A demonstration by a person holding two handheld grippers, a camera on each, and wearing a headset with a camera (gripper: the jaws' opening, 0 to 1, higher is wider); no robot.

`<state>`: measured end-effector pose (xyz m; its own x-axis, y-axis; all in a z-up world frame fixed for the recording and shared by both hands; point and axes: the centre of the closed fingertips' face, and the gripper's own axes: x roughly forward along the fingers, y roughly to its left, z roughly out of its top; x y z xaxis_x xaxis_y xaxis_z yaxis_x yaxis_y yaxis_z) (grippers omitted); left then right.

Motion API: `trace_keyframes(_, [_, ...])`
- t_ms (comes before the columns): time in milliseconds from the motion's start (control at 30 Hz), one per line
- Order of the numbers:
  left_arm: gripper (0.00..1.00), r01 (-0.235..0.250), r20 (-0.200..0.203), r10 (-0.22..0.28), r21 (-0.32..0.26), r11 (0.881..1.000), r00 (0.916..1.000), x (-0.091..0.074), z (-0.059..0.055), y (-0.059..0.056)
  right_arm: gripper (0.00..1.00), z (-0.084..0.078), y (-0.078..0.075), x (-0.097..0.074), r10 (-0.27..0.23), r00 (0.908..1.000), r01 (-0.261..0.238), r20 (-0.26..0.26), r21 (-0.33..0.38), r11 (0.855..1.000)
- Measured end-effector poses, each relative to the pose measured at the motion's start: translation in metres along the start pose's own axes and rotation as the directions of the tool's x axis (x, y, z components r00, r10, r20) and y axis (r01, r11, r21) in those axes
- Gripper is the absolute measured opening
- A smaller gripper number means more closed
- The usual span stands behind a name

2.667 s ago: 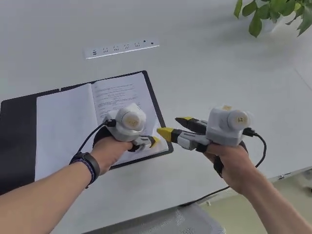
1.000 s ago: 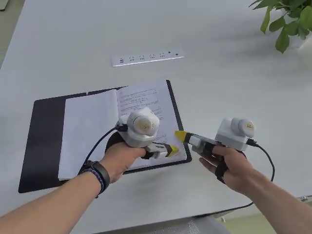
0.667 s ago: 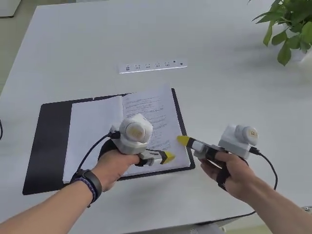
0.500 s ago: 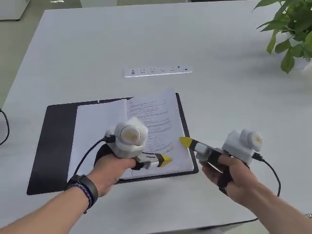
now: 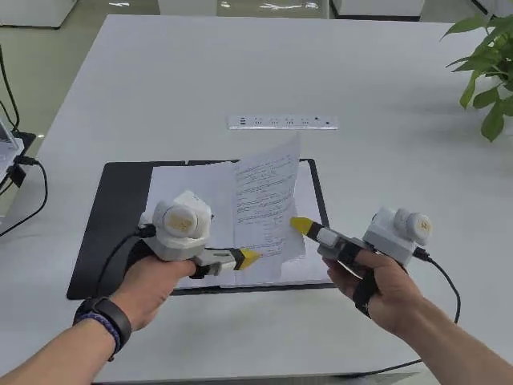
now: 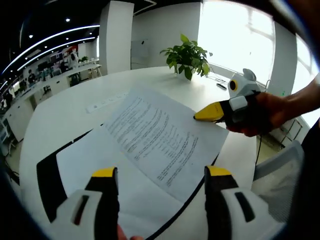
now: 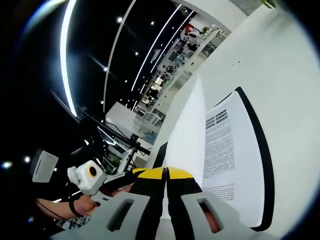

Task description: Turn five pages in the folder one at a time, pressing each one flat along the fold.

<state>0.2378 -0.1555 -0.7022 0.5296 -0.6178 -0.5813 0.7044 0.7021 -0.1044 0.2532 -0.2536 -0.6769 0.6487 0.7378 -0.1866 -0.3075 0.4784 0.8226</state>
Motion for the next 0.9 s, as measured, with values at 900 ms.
trace_keyframes(900, [0.71,-0.202,0.059,0.213,-0.152,0.967,0.9753,-0.113,-0.049,0.089,0.00,-0.051,0.075,0.092,0.128,0.9815,-0.135,-0.142,-0.039,0.990])
